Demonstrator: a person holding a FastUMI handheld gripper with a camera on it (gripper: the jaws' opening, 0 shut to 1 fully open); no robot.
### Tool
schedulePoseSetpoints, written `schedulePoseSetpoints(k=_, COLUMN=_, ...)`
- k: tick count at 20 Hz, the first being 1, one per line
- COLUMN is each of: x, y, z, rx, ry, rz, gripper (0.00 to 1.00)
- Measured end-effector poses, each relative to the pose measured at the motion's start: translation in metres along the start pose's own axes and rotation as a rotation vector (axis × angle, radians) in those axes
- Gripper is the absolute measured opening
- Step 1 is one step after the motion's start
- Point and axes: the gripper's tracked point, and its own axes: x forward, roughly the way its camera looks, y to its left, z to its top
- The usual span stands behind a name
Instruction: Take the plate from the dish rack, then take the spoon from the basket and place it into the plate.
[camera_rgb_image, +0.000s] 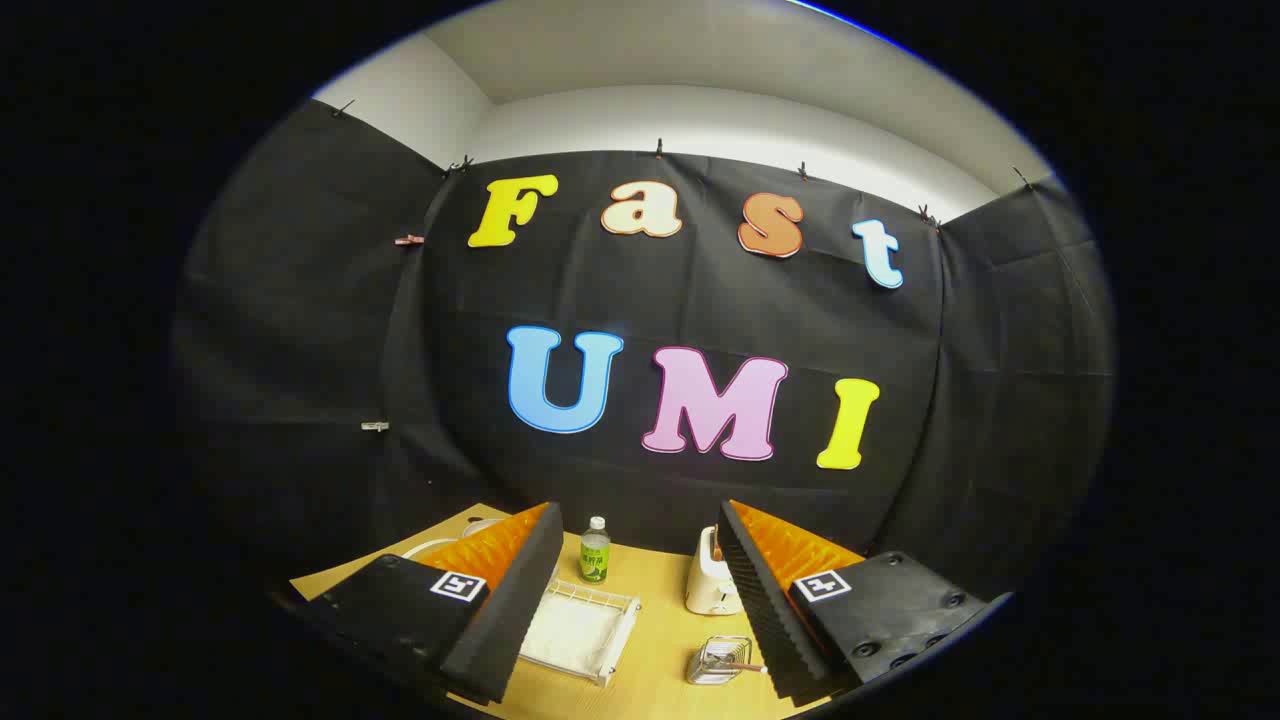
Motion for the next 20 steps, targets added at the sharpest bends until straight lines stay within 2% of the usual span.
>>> schedulePoseSetpoints(k=11, x=0.001, y=0.011, z=0.005, rx=0.008, ry=0.002, rz=0.001, gripper=0.97)
schedulePoseSetpoints(k=20, x=0.007, y=0.031, z=0.001, rx=0.016, ry=0.025, rz=0.036, gripper=0.97)
